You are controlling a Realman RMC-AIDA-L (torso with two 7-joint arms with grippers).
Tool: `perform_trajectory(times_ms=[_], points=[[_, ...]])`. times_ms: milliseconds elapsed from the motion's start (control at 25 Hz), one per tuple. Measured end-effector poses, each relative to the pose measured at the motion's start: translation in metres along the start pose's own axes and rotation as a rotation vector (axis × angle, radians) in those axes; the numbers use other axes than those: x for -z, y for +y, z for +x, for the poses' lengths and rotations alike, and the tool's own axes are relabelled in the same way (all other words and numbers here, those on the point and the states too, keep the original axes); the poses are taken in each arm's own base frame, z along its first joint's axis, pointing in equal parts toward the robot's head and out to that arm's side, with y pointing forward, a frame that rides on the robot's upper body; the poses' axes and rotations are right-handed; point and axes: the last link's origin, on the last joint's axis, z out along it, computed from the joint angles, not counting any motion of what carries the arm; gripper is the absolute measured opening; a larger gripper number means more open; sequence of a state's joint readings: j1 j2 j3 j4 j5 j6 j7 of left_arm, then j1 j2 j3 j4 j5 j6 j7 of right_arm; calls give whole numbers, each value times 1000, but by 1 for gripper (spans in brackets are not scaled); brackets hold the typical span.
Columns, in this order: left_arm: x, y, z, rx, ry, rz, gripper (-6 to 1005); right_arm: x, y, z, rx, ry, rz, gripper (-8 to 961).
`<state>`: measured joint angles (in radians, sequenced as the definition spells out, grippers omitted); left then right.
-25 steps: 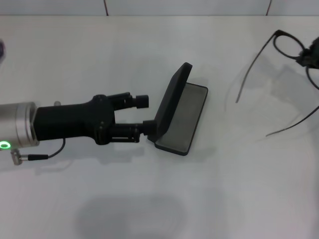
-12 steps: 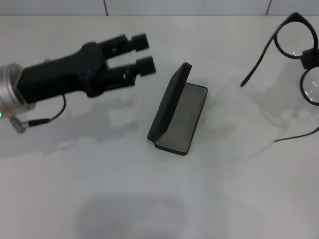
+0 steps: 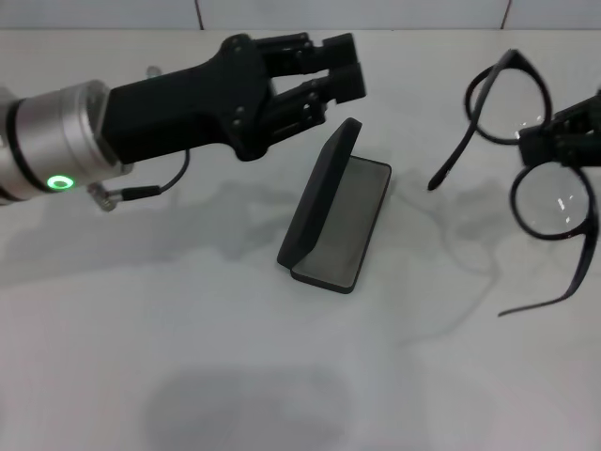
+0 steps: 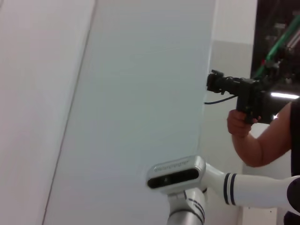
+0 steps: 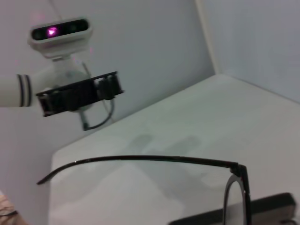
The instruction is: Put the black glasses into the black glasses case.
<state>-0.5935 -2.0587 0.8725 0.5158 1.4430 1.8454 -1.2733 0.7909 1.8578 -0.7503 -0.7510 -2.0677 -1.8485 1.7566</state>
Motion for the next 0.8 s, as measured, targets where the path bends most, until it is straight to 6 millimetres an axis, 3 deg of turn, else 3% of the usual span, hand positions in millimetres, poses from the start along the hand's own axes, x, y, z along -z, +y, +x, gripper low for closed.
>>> perform_trajectory(times_ms=[280,600,800], points=[[-25,-2,-5,-17,12,-32,275,-17,6,1,-12,-8,-57,107],[-39,-2,-14,-2,-13,-66,23,-28,7,-4,-21,-22,-93,108],[-46,-3,-16,4,-27,-71,27,-34,8,-9,-8,-21,-106,108]])
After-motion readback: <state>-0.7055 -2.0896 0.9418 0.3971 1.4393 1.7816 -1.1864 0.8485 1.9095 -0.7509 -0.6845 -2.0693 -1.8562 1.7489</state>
